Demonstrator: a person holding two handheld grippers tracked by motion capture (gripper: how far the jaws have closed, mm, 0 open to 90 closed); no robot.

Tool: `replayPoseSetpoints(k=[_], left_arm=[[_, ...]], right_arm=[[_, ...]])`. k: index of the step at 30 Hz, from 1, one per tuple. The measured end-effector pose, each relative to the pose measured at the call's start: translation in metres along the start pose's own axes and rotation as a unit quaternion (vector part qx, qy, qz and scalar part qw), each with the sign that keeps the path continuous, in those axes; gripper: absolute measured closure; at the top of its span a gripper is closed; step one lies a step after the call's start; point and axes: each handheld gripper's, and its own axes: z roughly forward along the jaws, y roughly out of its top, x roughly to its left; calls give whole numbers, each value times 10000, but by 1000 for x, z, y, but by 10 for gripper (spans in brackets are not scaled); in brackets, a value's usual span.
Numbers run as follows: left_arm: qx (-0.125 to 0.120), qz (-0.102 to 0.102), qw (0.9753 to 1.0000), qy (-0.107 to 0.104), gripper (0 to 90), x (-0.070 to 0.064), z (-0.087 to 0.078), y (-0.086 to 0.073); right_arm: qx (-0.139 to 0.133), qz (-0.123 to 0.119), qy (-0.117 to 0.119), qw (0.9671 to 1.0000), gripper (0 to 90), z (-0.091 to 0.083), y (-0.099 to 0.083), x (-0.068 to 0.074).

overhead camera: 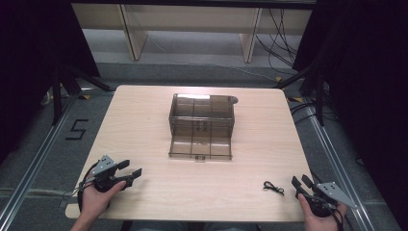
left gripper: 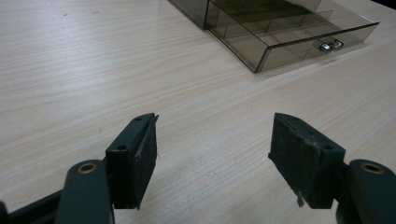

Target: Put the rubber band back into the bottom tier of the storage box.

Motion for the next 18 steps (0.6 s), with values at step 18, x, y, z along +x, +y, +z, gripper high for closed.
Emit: replayPoseSetpoints(k=[18], left_arm=[[31,-18,10000,23,315,0,0,0]], right_arm=[[441,-149,22,9989,599,-2,13,0]])
